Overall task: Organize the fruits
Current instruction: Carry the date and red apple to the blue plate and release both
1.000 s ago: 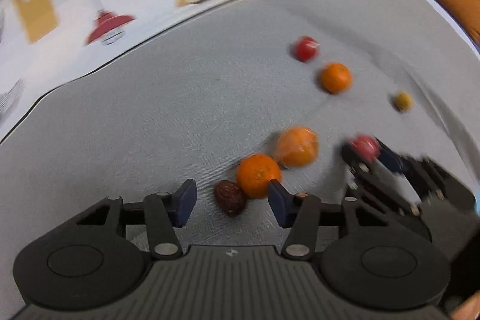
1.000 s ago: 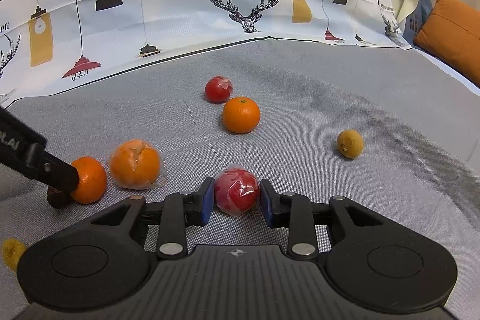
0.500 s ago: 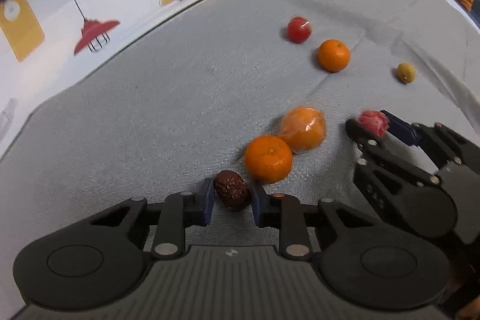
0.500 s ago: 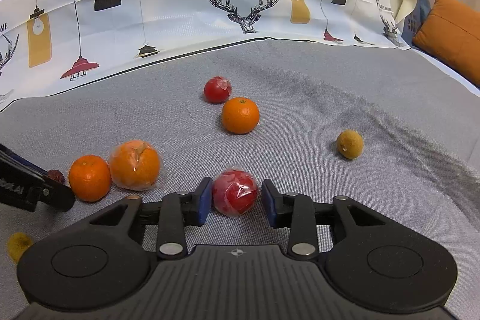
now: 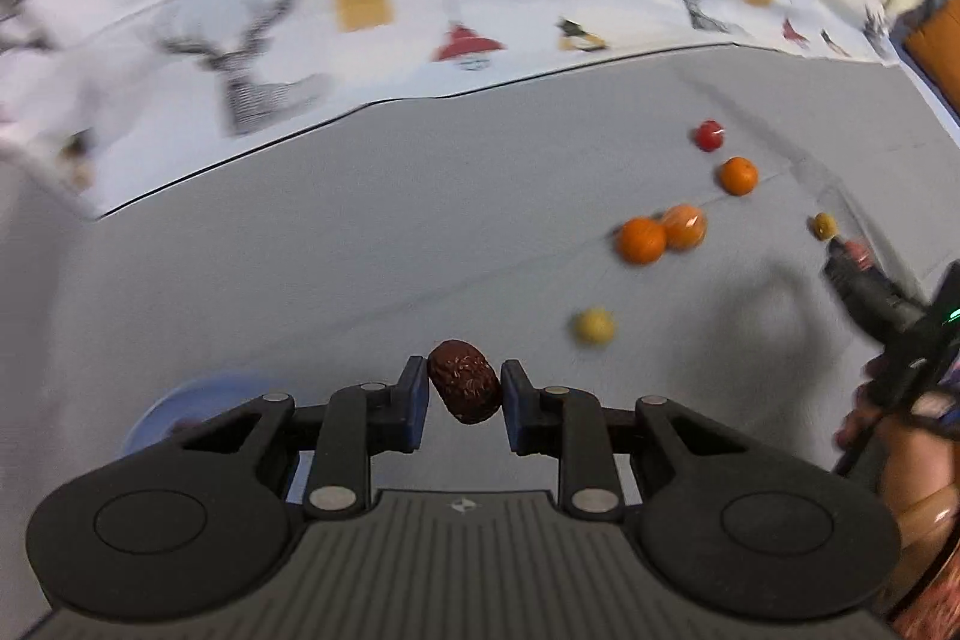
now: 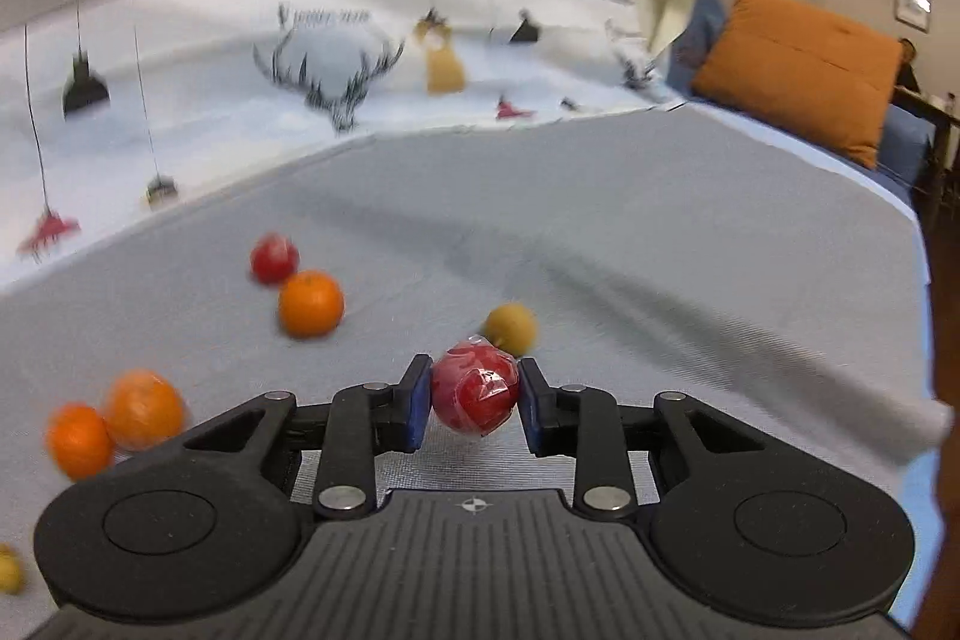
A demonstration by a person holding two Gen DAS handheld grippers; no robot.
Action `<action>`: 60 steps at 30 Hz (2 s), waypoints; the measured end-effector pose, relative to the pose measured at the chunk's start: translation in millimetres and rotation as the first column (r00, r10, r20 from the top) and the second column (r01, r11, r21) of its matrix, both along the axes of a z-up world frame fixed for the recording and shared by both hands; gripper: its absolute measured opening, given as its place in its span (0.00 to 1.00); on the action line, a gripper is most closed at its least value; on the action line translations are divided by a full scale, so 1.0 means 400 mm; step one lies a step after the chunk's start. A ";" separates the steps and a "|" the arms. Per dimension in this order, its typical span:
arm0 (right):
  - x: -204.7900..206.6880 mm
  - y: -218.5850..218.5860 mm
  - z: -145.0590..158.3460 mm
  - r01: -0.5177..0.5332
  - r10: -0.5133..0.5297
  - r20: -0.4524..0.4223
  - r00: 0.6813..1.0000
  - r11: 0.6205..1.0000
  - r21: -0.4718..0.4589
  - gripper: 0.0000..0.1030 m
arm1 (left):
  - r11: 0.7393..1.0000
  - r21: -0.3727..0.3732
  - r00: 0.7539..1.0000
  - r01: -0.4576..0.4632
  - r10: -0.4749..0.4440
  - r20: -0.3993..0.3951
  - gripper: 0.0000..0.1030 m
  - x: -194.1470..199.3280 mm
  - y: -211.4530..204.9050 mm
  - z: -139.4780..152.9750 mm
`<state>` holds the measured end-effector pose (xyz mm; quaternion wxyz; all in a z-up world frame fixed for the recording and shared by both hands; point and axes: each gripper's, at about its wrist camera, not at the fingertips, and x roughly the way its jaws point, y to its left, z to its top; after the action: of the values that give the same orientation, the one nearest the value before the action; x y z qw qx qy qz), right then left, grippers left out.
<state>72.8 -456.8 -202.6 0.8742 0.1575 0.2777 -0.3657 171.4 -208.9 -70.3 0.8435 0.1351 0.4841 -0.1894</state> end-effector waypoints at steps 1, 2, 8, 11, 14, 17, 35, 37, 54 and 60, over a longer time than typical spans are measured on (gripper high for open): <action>-0.028 0.021 0.040 -0.023 0.022 0.031 0.999 1.000 0.010 0.30 | 1.000 0.006 1.000 -0.017 0.017 0.010 0.27 -0.029 0.034 0.022; -0.059 0.048 0.084 -0.063 0.062 0.061 0.996 0.998 0.017 0.30 | 0.999 0.008 0.999 -0.032 0.032 0.016 0.27 -0.061 0.068 0.044; -0.285 0.241 0.312 -0.387 0.366 0.216 0.905 0.920 0.062 0.30 | 0.995 -0.048 0.995 -0.092 0.094 0.042 0.27 -0.232 0.230 0.144; -0.380 0.333 0.379 -0.500 0.476 0.229 0.849 0.864 0.059 0.30 | 0.990 -0.092 0.993 -0.105 0.110 0.050 0.27 -0.308 0.284 0.174; -0.434 0.400 0.427 -0.570 0.545 0.234 0.805 0.820 0.055 0.30 | 0.983 -0.145 0.991 -0.110 0.119 0.061 0.27 -0.377 0.322 0.200; -0.479 0.472 0.462 -0.635 0.612 0.226 0.758 0.772 0.034 0.30 | 0.975 -0.192 0.988 -0.113 0.131 0.083 0.27 -0.430 0.350 0.223; -0.566 0.667 0.553 -0.748 0.750 0.195 0.632 0.656 -0.101 0.30 | 0.951 -0.275 0.977 -0.143 0.180 0.113 0.27 -0.572 0.512 0.248; -0.568 0.675 0.553 -0.753 0.756 0.191 0.626 0.650 -0.106 0.30 | 0.949 -0.278 0.975 -0.147 0.186 0.120 0.27 -0.572 0.519 0.250; -0.498 0.703 0.526 -0.784 0.789 0.113 0.604 0.613 -0.095 0.30 | 0.934 -0.284 0.965 -0.217 0.250 0.086 0.27 -0.473 0.580 0.223; -0.435 0.731 0.496 -0.797 0.799 0.061 0.598 0.601 -0.056 0.30 | 0.937 -0.266 0.967 -0.227 0.250 0.053 0.27 -0.401 0.585 0.186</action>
<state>-101.2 -164.3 -4.2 0.9576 0.0213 0.2795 0.0663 10.9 25.2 4.3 0.8906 -0.0274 0.4315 -0.1410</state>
